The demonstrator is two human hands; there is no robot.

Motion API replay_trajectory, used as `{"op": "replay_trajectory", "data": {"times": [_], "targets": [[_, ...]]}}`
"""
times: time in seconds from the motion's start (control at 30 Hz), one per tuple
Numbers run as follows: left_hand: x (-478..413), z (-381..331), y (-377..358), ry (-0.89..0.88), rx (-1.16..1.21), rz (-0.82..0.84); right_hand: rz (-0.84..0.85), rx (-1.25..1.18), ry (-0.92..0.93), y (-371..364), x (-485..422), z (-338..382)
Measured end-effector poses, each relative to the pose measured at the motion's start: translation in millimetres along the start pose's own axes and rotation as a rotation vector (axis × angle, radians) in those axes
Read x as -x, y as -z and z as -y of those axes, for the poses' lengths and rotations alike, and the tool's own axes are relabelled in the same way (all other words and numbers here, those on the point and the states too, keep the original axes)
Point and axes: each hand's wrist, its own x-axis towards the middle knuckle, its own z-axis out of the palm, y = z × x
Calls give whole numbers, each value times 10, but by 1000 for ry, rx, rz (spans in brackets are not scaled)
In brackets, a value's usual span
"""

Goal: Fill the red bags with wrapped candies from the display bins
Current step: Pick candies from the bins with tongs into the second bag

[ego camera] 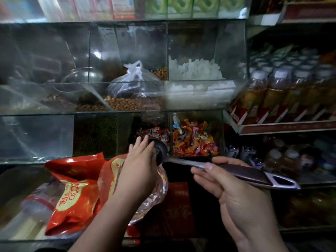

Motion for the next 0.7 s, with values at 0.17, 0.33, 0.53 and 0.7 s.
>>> {"op": "replay_trajectory", "data": {"times": [0.17,0.33,0.53,0.7], "targets": [[-554,-304,-286,-200,73,149,-132,-88,133,157,-268,183],[-914,-453,-578,-195,199,306,-151,198,391,273,-686,-28],[-740,-331,-509,-50,306,160,279,1073,684,330,-1055,-194],[-351,-216,-260,-14,399,-48,271,1098,862,353,-939,-146]]}}
